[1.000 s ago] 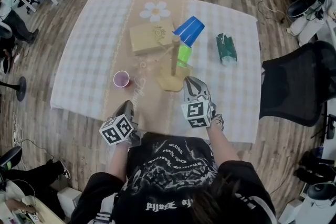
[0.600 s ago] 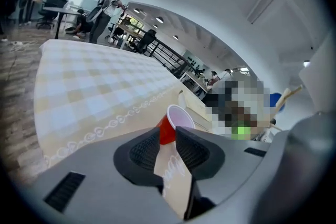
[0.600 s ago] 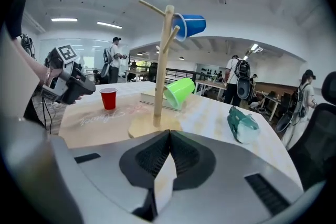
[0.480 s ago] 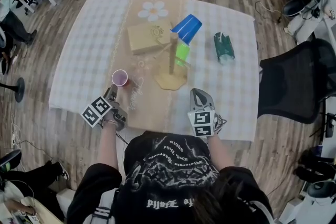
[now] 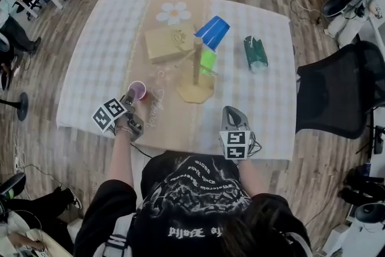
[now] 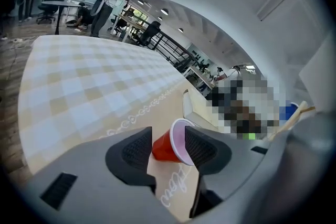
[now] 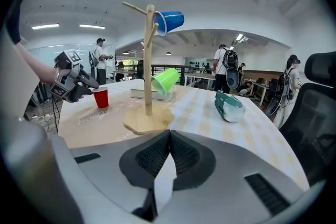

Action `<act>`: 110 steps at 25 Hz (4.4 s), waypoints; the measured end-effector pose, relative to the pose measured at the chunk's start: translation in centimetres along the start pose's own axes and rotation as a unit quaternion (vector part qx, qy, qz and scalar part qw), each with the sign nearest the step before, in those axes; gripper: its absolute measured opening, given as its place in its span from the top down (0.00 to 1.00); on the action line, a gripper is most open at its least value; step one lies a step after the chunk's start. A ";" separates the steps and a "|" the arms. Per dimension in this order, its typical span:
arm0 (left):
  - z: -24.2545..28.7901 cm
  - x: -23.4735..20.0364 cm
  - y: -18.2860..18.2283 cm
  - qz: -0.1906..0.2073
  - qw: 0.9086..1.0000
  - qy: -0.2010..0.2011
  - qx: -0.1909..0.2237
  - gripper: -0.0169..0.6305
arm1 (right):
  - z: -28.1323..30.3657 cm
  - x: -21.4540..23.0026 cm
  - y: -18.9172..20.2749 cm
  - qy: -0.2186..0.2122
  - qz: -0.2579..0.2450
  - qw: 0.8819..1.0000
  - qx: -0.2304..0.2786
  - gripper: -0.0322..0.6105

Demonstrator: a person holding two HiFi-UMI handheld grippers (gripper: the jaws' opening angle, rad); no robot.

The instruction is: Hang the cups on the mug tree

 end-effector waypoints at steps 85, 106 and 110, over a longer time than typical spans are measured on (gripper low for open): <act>-3.1 23.4 -3.8 0.342 0.923 -0.033 0.172 0.91 | -0.7 -2.9 2.6 -0.035 0.001 0.999 -0.024 0.94; -2.8 24.9 -2.0 0.421 0.881 -0.063 0.206 0.91 | -0.2 -2.8 3.1 -0.042 0.003 0.999 -0.027 0.94; -3.0 24.9 -1.6 0.431 0.876 -0.063 0.206 0.91 | -0.4 -3.0 2.9 -0.043 0.001 0.999 -0.028 0.94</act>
Point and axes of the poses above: the fingertips, and each gripper's own axes: z forward along the fingers, x to its right, y out of its underside, the point moved 1 cm from there along -z, backward along the fingers, and after that the axes turned 13 degrees about -x, right-handed, at the moved point
